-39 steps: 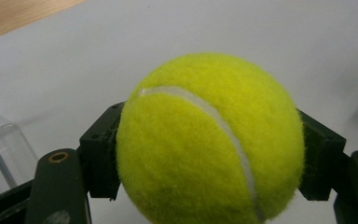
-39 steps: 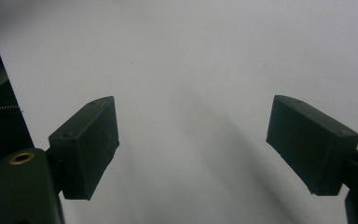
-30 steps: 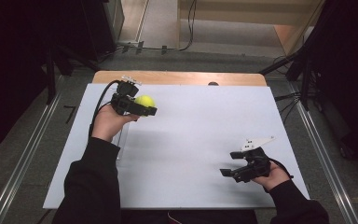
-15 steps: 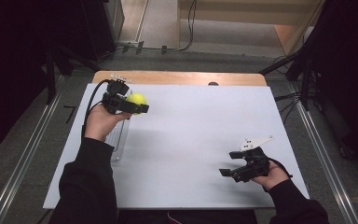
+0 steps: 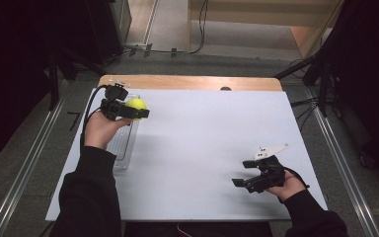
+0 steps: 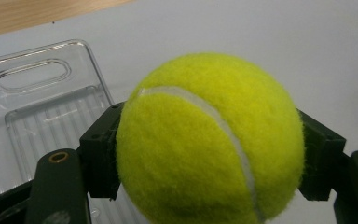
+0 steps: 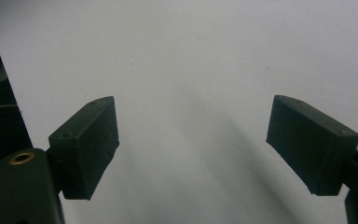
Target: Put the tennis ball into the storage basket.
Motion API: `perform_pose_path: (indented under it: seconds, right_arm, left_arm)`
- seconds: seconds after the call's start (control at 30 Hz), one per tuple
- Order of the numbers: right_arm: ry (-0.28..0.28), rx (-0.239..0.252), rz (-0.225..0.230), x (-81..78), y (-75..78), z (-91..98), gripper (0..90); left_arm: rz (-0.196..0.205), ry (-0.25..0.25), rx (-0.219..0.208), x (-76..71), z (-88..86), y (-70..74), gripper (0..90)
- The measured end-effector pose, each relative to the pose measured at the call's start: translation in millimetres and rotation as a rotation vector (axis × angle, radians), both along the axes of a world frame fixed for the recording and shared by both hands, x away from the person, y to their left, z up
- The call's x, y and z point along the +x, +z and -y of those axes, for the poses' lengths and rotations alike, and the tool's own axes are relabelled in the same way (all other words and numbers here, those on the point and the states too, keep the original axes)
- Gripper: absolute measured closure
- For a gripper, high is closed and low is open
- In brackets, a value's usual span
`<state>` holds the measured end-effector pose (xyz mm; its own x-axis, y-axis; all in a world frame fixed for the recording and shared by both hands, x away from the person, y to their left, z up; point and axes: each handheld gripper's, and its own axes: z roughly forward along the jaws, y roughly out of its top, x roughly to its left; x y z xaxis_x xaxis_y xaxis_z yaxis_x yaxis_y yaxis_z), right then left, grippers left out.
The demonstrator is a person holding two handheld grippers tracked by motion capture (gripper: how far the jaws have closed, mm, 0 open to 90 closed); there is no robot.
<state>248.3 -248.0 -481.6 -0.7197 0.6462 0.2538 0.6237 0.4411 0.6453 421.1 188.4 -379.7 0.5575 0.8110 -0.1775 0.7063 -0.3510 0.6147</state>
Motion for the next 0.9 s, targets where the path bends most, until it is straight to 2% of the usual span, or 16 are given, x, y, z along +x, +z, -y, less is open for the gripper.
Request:
perform_pose_path:
  seconds: [0.43,0.9]
  right_arm:
    - [-0.001,-0.004,-0.010,-0.1,-0.7,0.5,14.8]
    - [0.006,-0.003,-0.008,-0.3,-0.7,-0.1,14.8]
  left_arm:
    - [0.011,0.063,0.017,1.1,-17.2,1.9,26.3]
    - [0.012,0.123,0.005,2.3,-36.3,-0.5,26.3]
